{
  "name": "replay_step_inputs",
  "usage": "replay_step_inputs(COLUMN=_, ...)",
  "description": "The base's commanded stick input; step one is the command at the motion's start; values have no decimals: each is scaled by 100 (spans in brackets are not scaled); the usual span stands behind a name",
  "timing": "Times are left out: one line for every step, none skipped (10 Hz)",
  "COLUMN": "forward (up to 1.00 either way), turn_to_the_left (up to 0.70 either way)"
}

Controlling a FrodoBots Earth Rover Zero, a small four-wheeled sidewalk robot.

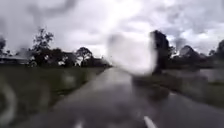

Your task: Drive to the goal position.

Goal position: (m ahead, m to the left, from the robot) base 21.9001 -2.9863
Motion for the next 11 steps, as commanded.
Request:
replay_step_inputs(forward=85, turn_to_the_left=0)
replay_step_inputs(forward=85, turn_to_the_left=0)
replay_step_inputs(forward=85, turn_to_the_left=0)
replay_step_inputs(forward=85, turn_to_the_left=0)
replay_step_inputs(forward=85, turn_to_the_left=0)
replay_step_inputs(forward=85, turn_to_the_left=0)
replay_step_inputs(forward=85, turn_to_the_left=0)
replay_step_inputs(forward=85, turn_to_the_left=0)
replay_step_inputs(forward=85, turn_to_the_left=0)
replay_step_inputs(forward=85, turn_to_the_left=0)
replay_step_inputs(forward=85, turn_to_the_left=0)
